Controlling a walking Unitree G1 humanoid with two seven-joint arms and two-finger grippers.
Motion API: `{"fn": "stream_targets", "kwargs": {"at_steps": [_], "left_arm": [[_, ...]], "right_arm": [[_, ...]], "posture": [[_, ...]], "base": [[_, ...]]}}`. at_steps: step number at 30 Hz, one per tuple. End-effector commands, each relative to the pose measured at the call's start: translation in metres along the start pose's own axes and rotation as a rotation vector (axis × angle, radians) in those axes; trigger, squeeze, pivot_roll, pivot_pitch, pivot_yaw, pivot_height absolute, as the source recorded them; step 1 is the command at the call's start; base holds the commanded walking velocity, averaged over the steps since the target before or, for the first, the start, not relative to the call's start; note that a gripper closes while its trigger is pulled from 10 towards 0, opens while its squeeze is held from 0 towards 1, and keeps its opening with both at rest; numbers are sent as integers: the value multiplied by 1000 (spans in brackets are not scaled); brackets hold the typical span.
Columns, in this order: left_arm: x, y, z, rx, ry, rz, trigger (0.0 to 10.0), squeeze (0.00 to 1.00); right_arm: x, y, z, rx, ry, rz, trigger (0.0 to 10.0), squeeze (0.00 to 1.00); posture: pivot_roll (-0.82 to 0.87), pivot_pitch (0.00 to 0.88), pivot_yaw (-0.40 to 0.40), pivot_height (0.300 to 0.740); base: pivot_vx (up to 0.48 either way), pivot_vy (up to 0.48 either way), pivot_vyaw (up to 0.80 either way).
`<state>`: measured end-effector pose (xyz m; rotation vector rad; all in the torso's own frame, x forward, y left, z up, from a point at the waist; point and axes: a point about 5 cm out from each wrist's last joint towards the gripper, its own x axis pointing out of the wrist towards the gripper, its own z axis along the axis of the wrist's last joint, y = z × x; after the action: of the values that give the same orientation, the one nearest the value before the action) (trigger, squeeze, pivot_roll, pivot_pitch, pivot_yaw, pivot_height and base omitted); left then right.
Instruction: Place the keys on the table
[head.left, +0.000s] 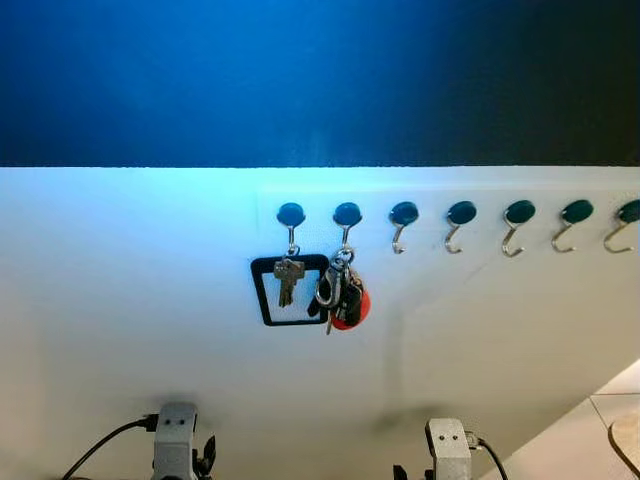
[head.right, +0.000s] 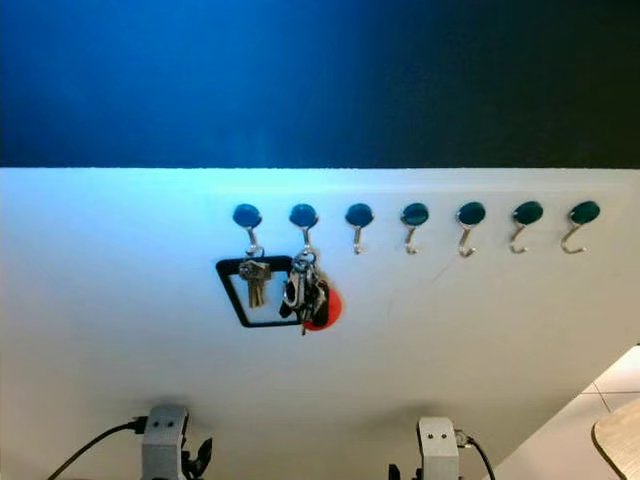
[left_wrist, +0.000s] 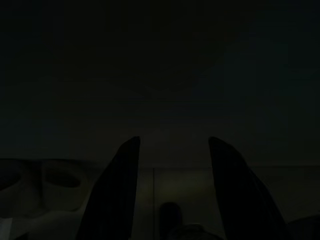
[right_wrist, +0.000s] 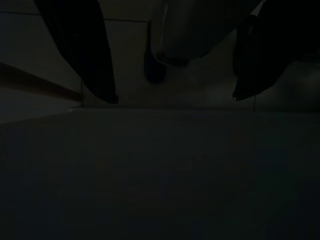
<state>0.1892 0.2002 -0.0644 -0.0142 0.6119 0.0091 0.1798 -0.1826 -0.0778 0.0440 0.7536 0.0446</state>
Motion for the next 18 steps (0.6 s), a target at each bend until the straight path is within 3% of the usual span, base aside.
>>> {"fn": "stream_targets", "kwargs": {"at_steps": [1, 18], "left_arm": [[-3, 2, -5, 8, 14, -4, 10000, 0], [-2, 0, 0, -4, -23, -5, 10000, 0]], "right_arm": [[-1, 0, -3, 17, 2, -4, 10000, 0], [-2, 2, -5, 16, 13, 3, 10000, 0]], "posture": [[27, 40, 14, 740], [34, 64, 10, 740]], "base": [[-337, 0, 0], [-352, 0, 0]]}}
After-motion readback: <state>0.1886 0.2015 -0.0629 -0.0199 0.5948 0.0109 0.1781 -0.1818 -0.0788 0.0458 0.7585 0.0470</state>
